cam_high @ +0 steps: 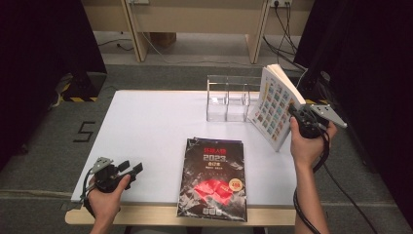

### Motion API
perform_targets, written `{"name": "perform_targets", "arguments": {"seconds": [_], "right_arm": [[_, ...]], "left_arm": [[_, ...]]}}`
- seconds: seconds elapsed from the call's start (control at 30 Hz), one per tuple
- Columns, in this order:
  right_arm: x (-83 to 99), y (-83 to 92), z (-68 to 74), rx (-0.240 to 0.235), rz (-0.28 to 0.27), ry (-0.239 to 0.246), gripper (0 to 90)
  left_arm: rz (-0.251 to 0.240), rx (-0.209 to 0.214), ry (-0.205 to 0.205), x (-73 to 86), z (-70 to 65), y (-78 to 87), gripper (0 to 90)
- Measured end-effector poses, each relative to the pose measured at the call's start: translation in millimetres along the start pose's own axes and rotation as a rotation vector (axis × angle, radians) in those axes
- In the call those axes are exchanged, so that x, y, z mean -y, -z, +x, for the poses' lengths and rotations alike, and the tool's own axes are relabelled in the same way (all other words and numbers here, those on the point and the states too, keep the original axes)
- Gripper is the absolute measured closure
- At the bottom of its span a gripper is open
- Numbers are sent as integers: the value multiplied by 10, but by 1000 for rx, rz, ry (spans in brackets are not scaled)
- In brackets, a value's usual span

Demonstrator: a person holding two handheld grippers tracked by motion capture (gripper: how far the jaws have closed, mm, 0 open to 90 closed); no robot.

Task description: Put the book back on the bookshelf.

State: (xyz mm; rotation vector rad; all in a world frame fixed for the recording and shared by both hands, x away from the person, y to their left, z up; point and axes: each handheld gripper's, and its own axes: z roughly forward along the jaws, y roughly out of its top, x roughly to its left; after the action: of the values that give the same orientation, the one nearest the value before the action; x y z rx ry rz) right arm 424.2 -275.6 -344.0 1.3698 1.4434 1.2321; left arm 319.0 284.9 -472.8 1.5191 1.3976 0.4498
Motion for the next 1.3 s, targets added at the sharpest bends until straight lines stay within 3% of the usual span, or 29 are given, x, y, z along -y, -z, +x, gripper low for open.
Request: {"name": "perform_targets", "arguments": {"seconds": [0.8,1.03,1.3], "right_arm": [[-188,-172,-20,-25,34,10,649],[-213,-188,-19,-26,49,4,672],[-246,-195,-16,-13,77,29,733]], "left_arm": [[4,-5,-1,2,12,1,375],[4,-4,-2,3,12,-2,374],[8,-3,-5,9,8,-9,375]]}}
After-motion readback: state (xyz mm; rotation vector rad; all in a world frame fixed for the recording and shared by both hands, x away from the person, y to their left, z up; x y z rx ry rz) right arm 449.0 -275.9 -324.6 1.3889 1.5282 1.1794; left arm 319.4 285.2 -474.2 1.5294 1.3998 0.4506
